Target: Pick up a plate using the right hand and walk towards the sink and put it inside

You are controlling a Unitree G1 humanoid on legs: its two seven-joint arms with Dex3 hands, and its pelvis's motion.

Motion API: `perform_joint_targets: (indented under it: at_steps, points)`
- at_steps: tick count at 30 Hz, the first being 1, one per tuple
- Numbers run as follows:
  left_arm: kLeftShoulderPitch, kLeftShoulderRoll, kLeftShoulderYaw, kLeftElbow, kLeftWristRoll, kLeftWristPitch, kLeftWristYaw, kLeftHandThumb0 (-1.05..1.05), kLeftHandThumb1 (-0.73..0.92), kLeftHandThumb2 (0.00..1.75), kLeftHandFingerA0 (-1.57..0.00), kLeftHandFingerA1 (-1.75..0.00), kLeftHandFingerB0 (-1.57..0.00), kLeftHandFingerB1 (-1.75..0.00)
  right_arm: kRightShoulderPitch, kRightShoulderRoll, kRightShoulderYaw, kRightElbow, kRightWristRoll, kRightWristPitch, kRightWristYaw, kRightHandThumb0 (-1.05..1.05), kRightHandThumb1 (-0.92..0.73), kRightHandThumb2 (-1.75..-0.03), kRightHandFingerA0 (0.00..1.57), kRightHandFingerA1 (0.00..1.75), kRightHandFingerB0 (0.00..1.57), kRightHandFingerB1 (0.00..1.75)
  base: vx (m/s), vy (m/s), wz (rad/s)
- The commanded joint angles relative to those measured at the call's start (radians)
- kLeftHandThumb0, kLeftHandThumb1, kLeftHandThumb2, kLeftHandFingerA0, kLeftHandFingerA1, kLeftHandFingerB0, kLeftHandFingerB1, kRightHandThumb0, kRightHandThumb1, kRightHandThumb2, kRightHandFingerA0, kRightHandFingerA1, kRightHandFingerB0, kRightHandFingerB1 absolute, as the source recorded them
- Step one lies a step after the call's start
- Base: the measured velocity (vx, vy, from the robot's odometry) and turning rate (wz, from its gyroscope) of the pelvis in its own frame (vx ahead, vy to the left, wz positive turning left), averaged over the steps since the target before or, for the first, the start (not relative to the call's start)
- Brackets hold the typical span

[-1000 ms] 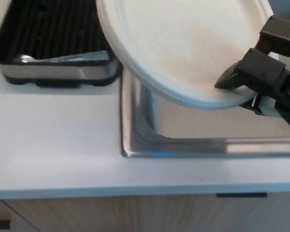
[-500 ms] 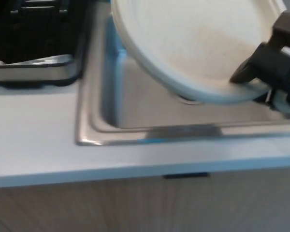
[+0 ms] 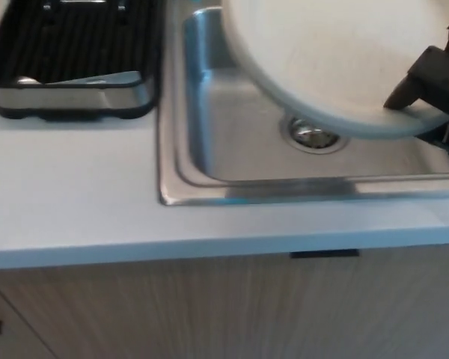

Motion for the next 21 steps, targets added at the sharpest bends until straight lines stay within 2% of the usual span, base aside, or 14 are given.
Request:
perform_joint_targets:
  at_steps: [1, 2, 3, 5, 6, 9, 10, 11, 12, 14, 15, 17, 18, 21]
  points:
    - [0.009, -0.004, -0.003, -0.016, -0.004, -0.050, 0.005, 0.02, 0.73, 1.34, -1.17, -1.23, -0.97, -1.09, -0.022, -0.010, 0.003, -0.004, 0.003, 0.009, -0.020, -0.12, -0.41, -1.26, 0.95, 1.75, 0.72, 1.75, 0.06, 0.094, 0.05]
    - [0.009, -0.003, -0.002, -0.017, -0.005, -0.049, 0.004, 0.08, 0.60, 1.55, -0.90, -1.59, -0.82, -1.37, -0.022, -0.006, 0.005, -0.009, 0.000, 0.013, -0.020, -0.11, -0.40, -1.27, 0.94, 1.75, 0.70, 1.75, 0.00, 0.000, 0.00]
    - [0.008, -0.001, 0.001, -0.015, -0.009, -0.049, 0.000, 0.08, 0.60, 1.55, -0.90, -1.59, -0.82, -1.37, -0.023, -0.002, 0.009, -0.013, -0.002, 0.016, -0.018, -0.11, -0.40, -1.27, 0.94, 1.75, 0.70, 1.75, 0.00, 0.000, 0.00]
    - [0.009, 0.003, 0.004, -0.012, -0.010, -0.050, 0.001, 0.06, 0.78, 1.41, -1.27, -1.31, -1.02, -1.14, -0.023, 0.008, 0.011, -0.029, 0.000, 0.021, -0.017, -0.08, -0.37, -1.30, 0.94, 1.75, 0.71, 1.75, 0.00, 0.000, 0.00]
    - [0.010, 0.004, 0.004, -0.009, -0.009, -0.048, -0.001, 0.05, 0.57, 1.60, -0.92, -1.62, -0.76, -1.32, -0.024, 0.009, 0.012, -0.033, 0.003, 0.018, -0.015, -0.08, -0.36, -1.31, 0.95, 1.75, 0.73, 1.75, 0.00, 0.000, 0.00]
    - [0.009, 0.006, 0.007, -0.007, -0.012, -0.042, -0.001, 0.03, 0.64, 1.52, -0.89, -1.62, -0.78, -1.35, -0.024, 0.008, 0.016, -0.038, 0.008, 0.012, -0.010, -0.09, -0.40, -1.26, 0.95, 1.75, 0.72, 1.75, 0.00, 0.000, 0.00]
    - [0.010, 0.005, 0.011, -0.007, -0.017, -0.041, -0.005, 0.02, 0.74, 1.34, -1.18, -1.23, -0.96, -1.08, -0.023, 0.008, 0.018, -0.039, 0.009, 0.010, -0.010, -0.10, -0.41, -1.25, 0.95, 1.75, 0.71, 1.75, 0.00, 0.000, 0.00]
    - [0.009, 0.006, 0.014, -0.006, -0.020, -0.042, -0.012, 0.02, 0.74, 1.34, -1.18, -1.23, -0.96, -1.08, -0.022, 0.008, 0.019, -0.040, 0.008, 0.011, -0.010, -0.10, -0.41, -1.25, 0.95, 1.75, 0.71, 1.75, 0.00, 0.000, 0.00]
    - [0.010, 0.006, 0.014, -0.007, -0.020, -0.043, -0.012, 0.04, 0.65, 1.51, -0.90, -1.63, -0.77, -1.36, -0.018, 0.009, 0.018, -0.046, 0.009, 0.016, -0.006, -0.10, -0.41, -1.24, 0.95, 1.75, 0.71, 1.75, 0.00, 0.000, 0.00]
    - [0.011, 0.005, 0.015, -0.006, -0.017, -0.047, -0.010, 0.02, 0.63, 1.55, -0.96, -1.61, -0.80, -1.32, -0.015, 0.010, 0.019, -0.053, 0.009, 0.018, -0.002, -0.10, -0.42, -1.25, 0.95, 1.75, 0.70, 1.75, 0.00, 0.000, 0.00]
    - [0.008, 0.005, 0.015, 0.001, -0.018, -0.047, -0.013, 0.01, 0.73, 1.34, -1.22, -1.25, -1.00, -1.10, -0.014, 0.008, 0.018, -0.053, 0.003, 0.021, -0.007, -0.10, -0.40, -1.30, 0.96, 1.75, 0.71, 1.75, 0.00, 0.000, 0.00]
    - [0.005, 0.006, 0.014, 0.008, -0.014, -0.048, -0.009, 0.01, 0.73, 1.34, -1.22, -1.25, -1.00, -1.11, -0.014, 0.006, 0.019, -0.049, 0.002, 0.017, -0.012, -0.10, -0.38, -1.31, 0.96, 1.75, 0.71, 1.75, 0.00, 0.000, 0.00]
    - [0.007, 0.007, 0.015, 0.008, -0.015, -0.050, -0.012, 0.02, 0.58, 1.62, -0.96, -1.63, -0.78, -1.32, -0.011, 0.007, 0.019, -0.049, -0.001, 0.018, -0.018, -0.10, -0.39, -1.29, 0.96, 1.75, 0.71, 1.75, 0.00, 0.000, 0.00]
    - [0.009, 0.007, 0.014, 0.003, -0.015, -0.055, -0.011, 0.03, 0.59, 1.58, -1.01, -1.60, -0.82, -1.32, -0.010, 0.004, 0.021, -0.036, 0.001, 0.012, -0.021, -0.10, -0.42, -1.25, 0.95, 1.75, 0.70, 1.75, 0.00, 0.000, 0.00]
